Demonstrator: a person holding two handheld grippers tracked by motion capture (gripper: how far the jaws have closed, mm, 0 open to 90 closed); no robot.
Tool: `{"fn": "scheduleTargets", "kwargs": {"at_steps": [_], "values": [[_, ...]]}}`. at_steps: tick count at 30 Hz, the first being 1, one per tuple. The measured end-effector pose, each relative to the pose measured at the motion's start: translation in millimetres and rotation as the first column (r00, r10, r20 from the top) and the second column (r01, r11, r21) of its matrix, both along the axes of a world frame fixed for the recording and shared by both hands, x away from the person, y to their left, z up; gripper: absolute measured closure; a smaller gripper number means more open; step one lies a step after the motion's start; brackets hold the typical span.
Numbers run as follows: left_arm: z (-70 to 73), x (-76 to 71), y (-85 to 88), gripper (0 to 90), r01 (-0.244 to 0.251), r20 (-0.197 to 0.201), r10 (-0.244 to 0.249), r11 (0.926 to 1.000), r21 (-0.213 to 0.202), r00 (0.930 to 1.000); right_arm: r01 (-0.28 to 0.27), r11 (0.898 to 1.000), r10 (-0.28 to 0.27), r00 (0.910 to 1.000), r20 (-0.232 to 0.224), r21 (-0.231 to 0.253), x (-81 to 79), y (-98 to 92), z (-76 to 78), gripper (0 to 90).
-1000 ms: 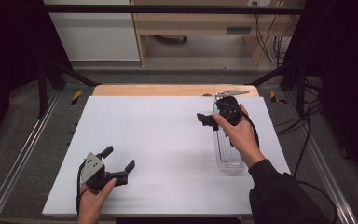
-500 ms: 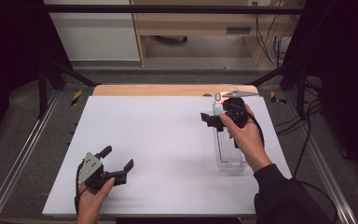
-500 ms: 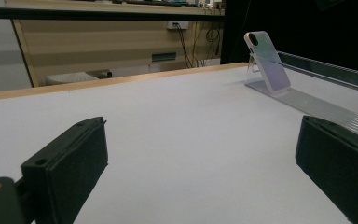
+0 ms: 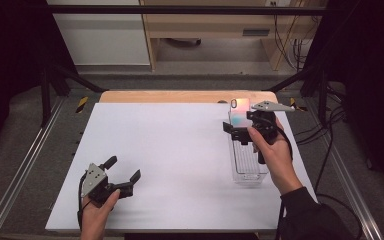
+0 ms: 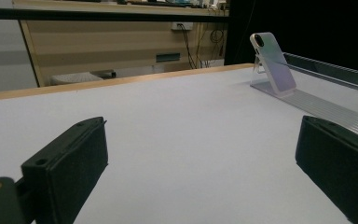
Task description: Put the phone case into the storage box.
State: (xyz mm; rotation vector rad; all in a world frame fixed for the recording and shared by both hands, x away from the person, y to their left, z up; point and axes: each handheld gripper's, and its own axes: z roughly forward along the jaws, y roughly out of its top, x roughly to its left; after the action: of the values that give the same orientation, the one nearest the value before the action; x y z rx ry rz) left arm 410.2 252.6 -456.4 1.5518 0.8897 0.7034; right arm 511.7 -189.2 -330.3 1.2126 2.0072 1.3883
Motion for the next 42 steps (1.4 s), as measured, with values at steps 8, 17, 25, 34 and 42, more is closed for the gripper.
{"fn": "scheduleTargets", "kwargs": {"at_steps": [8, 17, 25, 34, 42], "values": [[0.5, -1.1, 1.5, 1.8, -0.004, 0.001, 0.004, 1.0000, -0.007, 1.0000, 0.026, 1.000, -0.027, 0.9970, 0.073, 0.004, -11.1, -11.4, 2.8, 4.1], [3.0, -4.1, 3.6, 1.7, -0.021, 0.018, 0.020, 0.9996, 0.022, 0.9996, 0.070, 0.997, -0.072, 0.9875, 0.140, 0.020, -22.4, -26.2, 1.1, 3.5], [4.5, -6.4, 4.7, 1.7, -0.025, 0.030, 0.024, 0.9992, 0.032, 0.9993, 0.108, 0.993, -0.113, 0.9824, 0.149, 0.041, -32.4, -47.3, -9.0, 4.6], [5.8, -12.8, 14.4, 1.7, -0.061, 0.036, 0.061, 0.9981, 0.005, 0.9975, 0.145, 0.987, -0.154, 0.9752, 0.159, 0.068, -47.6, -72.3, -17.4, 3.3], [6.2, -23.1, 22.9, 1.8, -0.075, 0.042, 0.075, 0.9972, -0.003, 0.9963, 0.168, 0.982, -0.181, 0.9661, 0.184, 0.085, -62.0, -94.9, -23.7, 3.4]]}}
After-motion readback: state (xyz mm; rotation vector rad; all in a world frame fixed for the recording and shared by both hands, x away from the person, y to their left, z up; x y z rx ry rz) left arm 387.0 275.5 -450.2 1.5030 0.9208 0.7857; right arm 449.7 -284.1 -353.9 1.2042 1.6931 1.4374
